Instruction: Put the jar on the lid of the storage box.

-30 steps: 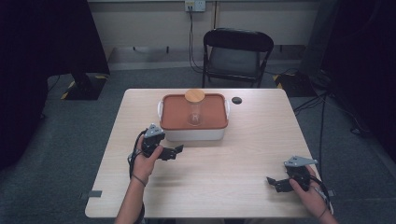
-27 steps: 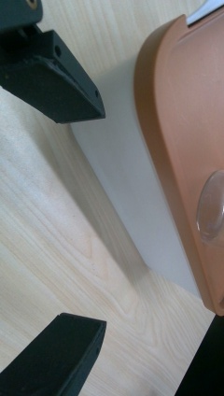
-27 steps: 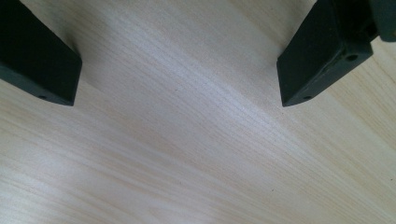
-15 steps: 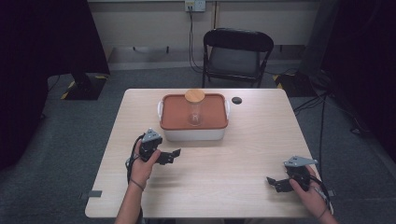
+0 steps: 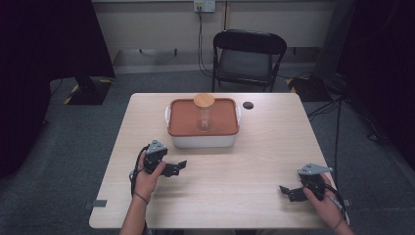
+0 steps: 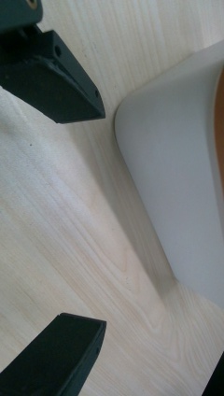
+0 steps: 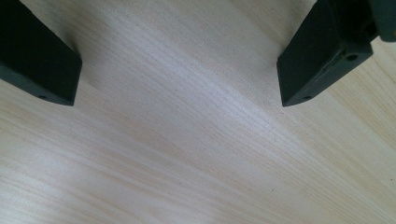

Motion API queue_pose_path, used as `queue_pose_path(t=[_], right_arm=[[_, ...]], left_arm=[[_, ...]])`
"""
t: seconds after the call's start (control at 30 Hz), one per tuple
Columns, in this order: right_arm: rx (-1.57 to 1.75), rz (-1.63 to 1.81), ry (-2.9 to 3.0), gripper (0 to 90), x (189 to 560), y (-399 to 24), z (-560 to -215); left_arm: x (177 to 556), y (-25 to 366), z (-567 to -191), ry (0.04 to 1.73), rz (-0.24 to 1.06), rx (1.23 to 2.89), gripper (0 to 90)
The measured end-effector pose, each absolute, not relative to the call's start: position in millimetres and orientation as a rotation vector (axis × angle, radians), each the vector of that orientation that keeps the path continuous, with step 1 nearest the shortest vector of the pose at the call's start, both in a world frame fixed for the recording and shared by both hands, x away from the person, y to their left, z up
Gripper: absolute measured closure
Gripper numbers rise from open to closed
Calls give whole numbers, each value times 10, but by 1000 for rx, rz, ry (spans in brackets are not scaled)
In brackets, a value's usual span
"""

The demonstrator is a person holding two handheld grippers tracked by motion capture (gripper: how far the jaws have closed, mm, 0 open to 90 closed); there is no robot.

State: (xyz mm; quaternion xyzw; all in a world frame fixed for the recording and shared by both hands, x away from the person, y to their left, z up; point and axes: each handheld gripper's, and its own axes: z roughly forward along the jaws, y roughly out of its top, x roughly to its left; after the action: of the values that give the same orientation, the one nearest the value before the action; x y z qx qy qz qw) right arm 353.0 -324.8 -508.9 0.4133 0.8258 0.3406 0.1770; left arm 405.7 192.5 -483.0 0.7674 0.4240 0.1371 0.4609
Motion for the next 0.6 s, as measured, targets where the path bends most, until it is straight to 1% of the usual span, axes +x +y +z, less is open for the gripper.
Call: queue_pose_path(t=[0.47,0.6], right_arm=[[1170,964,2337,0,3529,-3248,-5089],[1170,964,2337,0,3529,-3248,-5089]], left_arm=[[3989,1974,-4980,1070,349,1915,15],[3965,1982,-5038,1094,362,1952,16]])
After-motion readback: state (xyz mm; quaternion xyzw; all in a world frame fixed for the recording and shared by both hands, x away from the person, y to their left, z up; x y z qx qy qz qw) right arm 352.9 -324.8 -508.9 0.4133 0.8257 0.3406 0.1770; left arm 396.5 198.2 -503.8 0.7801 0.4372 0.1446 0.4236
